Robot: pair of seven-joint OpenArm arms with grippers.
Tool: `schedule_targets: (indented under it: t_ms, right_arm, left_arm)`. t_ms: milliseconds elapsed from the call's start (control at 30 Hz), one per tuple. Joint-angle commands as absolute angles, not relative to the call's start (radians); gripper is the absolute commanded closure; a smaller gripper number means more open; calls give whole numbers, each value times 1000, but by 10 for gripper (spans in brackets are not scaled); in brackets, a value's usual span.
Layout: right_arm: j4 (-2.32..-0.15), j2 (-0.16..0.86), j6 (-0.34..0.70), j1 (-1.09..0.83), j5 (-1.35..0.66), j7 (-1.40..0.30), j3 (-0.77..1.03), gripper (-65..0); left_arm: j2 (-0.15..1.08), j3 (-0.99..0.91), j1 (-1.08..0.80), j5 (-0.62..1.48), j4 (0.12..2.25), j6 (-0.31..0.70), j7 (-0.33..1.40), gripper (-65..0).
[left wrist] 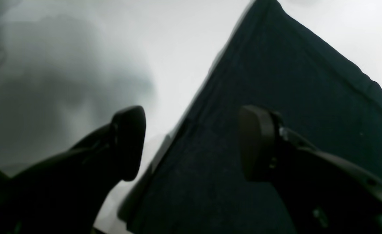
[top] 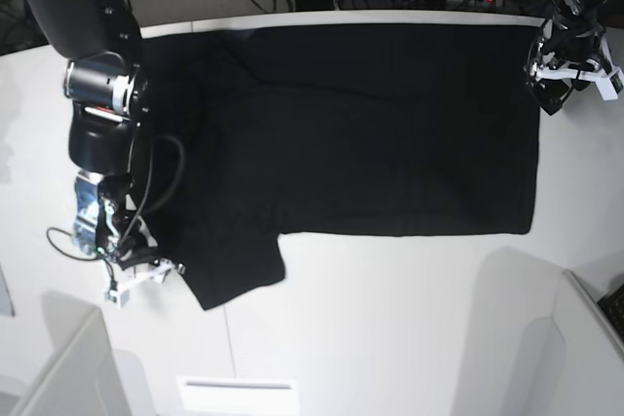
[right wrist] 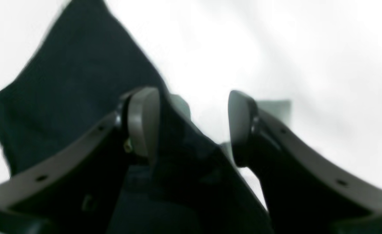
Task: Fold the T-shirt properly
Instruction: 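Release the shoulders and move the right gripper to the hem corner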
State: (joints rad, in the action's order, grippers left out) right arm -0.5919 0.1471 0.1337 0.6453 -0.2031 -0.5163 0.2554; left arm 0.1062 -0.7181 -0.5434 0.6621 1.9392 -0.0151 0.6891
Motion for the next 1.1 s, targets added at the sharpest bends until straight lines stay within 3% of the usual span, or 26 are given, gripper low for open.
schedule_targets:
  t_ms: [0,167,333,467,533,633,667,700,967,1000,1067]
  right_arm:
    - [-570,154,137,697,-208,-484,255,-327]
    - [-458,160,139,719,-208,-426,243,-329]
    - [-453,151,140,702,-213,-424,70,-323]
    - [-460,139,140,685,-213,-420,77,-317]
    - [-460,139,140,684,-213,-420,77,-267]
    - [-460,139,140,684,-213,-420,77,-93]
    - [-460,139,140,684,-213,-420,77,-12]
    - [-460,139,140,684,-213,-420,77,0]
    - [-460,139,140,684,-213,-423,77,0]
    - [-460,139,140,684,-213,-423,77,0]
    - [-460,139,140,684,-213,-421,77,0]
  left_arm:
    - [117,-725,-549,668,1954,-12,667,-416]
    - [117,-725,-549,668,1949,-12,667,-416]
    - [117,-725,-550,668,1949,-12,667,-416]
    - [119,-725,-550,665,1949,-12,667,-416]
    - [120,-725,-550,664,1949,-12,667,-416]
    - [122,-725,-544,661,1948,-12,667,-415]
    - [122,-725,-542,661,1948,-12,667,-403]
    - [124,-725,-541,664,1948,-12,667,-387]
    - [125,-725,-441,661,1897,-12,667,-76]
    - [127,-725,-424,659,1882,-12,667,-58]
    - [162,-720,-395,659,1854,-12,667,-87]
